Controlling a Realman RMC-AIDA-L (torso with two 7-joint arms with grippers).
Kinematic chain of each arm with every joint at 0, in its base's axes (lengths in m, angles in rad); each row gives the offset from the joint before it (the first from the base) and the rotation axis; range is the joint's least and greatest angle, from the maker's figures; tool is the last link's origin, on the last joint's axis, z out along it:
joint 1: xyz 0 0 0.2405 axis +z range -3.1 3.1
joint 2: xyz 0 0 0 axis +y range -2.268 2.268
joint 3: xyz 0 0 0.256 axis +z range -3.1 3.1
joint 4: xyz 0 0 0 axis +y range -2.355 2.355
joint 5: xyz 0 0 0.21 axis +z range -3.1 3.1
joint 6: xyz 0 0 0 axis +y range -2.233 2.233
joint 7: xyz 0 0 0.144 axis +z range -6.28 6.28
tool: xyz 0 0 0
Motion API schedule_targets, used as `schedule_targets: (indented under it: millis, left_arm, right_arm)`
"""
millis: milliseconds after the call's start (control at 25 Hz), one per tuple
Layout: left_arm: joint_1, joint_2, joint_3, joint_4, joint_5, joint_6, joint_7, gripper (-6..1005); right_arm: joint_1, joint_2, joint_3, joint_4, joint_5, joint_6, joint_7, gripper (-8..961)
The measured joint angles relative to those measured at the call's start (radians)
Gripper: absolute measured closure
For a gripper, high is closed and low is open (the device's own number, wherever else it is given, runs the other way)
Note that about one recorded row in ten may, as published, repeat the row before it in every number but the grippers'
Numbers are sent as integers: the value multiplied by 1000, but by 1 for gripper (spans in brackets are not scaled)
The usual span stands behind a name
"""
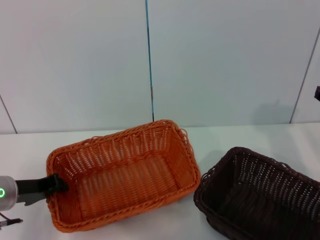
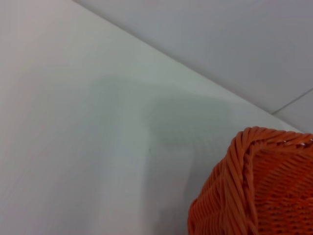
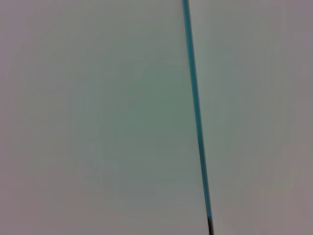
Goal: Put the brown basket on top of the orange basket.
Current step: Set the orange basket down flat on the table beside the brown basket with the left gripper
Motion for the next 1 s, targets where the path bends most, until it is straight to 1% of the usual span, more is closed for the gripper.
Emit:
schedule_targets:
  millis: [160,320,760,1000]
  left_arm:
    - [0,-8,1,-1,6,-1,0,855]
    - [6,-15,20,-3,8,-22,0,851]
    - [10,-16,18,-4,8,-55,-5,839]
    - [11,-27,24,-4,7,-53,-2,833]
  right_arm:
    - [0,0,0,0,0,1,0,332]
    - [0,0,0,0,0,-2,0,332]
    - [0,0,-1,0,0,-7,0,332]
    - [-1,0,-2,-1,0,-6,0,332]
